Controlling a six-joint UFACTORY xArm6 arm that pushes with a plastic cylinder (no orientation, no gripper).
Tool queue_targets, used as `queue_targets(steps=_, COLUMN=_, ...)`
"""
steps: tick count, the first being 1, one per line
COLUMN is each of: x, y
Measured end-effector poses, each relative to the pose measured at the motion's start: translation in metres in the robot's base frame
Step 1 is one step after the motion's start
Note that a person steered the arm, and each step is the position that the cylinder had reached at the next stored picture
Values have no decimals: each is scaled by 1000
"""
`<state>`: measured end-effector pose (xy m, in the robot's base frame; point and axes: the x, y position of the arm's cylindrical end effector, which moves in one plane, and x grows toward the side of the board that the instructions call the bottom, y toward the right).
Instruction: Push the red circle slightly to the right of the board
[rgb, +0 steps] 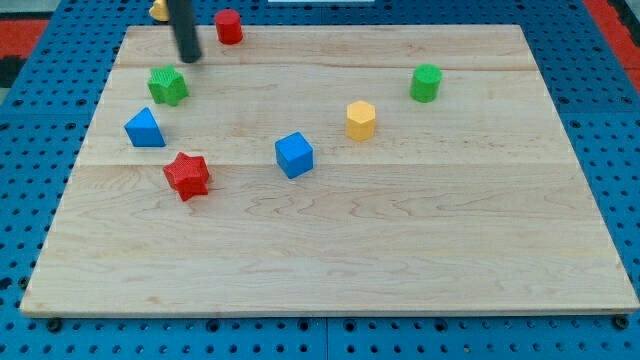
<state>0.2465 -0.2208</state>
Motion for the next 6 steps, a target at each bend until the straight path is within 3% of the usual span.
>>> queue_targets(steps=1, x=-23, y=-83)
queue_targets(steps=2, x=-53, y=-84)
queue_targets(steps=3, x=-55, y=-83)
queue_targets(steps=5, x=-53, y=39)
queue_targets(steps=6, x=-53, y=157)
